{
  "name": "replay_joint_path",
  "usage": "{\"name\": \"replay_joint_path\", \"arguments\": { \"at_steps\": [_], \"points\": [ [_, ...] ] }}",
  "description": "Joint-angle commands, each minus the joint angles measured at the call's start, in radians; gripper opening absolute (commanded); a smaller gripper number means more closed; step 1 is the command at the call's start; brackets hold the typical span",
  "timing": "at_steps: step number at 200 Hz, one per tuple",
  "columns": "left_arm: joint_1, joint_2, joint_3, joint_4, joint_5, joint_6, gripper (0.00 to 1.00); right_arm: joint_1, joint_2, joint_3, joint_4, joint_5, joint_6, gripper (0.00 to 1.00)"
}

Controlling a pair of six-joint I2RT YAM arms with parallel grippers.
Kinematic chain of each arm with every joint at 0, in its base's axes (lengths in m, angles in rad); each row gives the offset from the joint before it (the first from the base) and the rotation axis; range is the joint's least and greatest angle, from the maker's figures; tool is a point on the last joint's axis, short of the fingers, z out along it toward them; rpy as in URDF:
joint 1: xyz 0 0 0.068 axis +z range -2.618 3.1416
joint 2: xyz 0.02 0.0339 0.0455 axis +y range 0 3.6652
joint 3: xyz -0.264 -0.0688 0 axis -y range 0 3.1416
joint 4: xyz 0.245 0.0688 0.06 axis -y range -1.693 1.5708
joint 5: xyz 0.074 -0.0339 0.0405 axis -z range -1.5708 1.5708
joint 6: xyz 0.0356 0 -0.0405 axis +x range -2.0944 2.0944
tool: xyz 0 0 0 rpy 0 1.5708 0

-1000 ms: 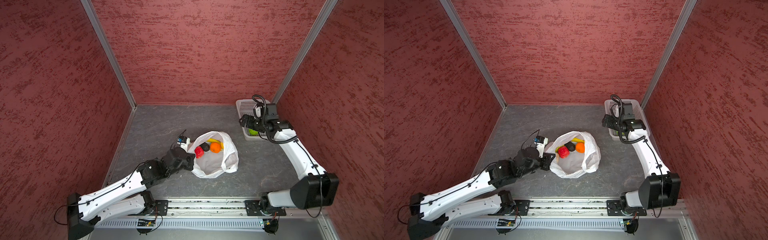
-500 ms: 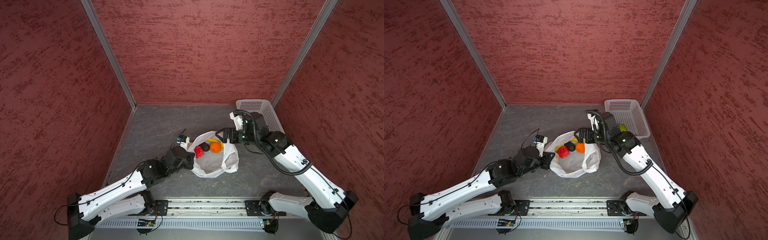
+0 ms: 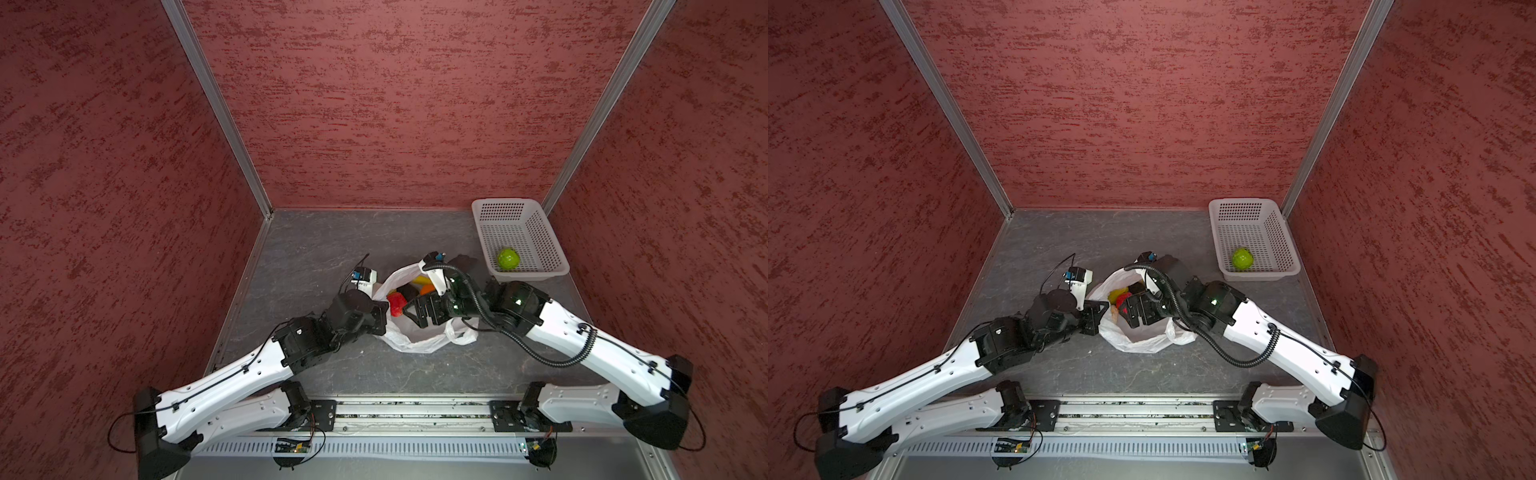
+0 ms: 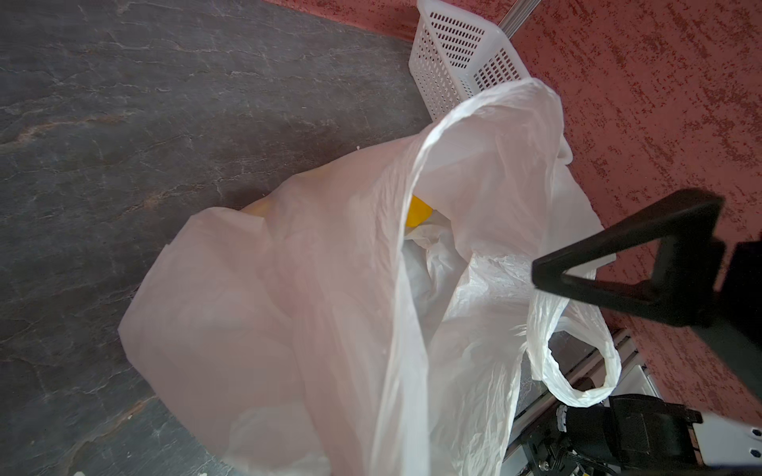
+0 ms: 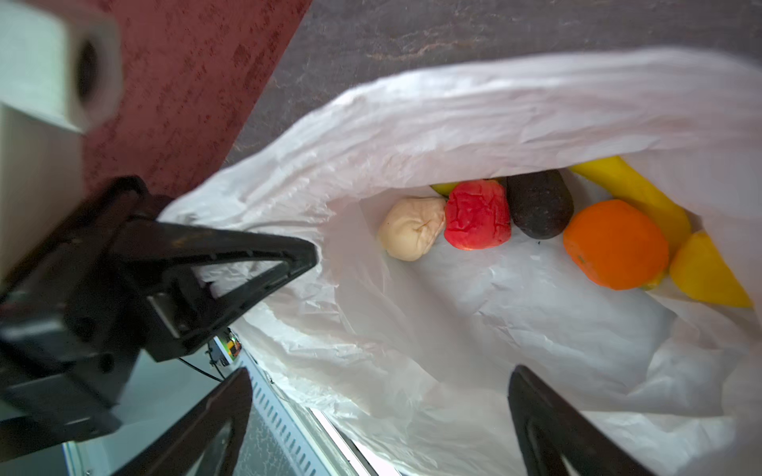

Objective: Untie the knot of the plastic bag and take out the fruit
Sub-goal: 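Move the right gripper back into the bag opening toward the red apple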

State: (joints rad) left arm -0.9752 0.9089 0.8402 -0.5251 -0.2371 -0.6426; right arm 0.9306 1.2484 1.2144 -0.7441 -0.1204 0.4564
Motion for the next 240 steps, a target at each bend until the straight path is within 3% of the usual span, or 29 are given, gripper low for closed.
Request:
{"name": "replay_joint_path", "arguments": {
  "at_steps": [1, 57, 110, 171, 204, 240],
  "points": [
    [0.005, -0.008, 0.024, -0.007, 0.0, -0.008, 0.0, 0.012, 0.02, -0.063, 0.04, 0.064, -0.045, 0.95],
    [0.002, -0.01, 0.029, -0.008, 0.002, -0.01, 0.0, 0.015, 0.102, -0.159, 0.097, 0.121, -0.103, 0.83],
    [-0.012, 0.005, 0.053, -0.016, -0.002, -0.001, 0.0, 0.019, 0.194, -0.222, 0.163, 0.14, -0.085, 0.83],
    [-0.087, -0.024, 0.015, -0.136, 0.001, -0.062, 0.0, 0.007, 0.35, -0.178, 0.286, 0.122, 0.091, 0.85],
    [-0.117, -0.042, -0.011, -0.183, -0.011, -0.094, 0.0, 0.0, 0.34, -0.222, 0.431, 0.133, 0.229, 0.98],
    [-0.122, -0.03, -0.001, -0.191, -0.014, -0.088, 0.0, -0.016, 0.352, -0.23, 0.513, 0.16, 0.315, 0.98]
  ]
}}
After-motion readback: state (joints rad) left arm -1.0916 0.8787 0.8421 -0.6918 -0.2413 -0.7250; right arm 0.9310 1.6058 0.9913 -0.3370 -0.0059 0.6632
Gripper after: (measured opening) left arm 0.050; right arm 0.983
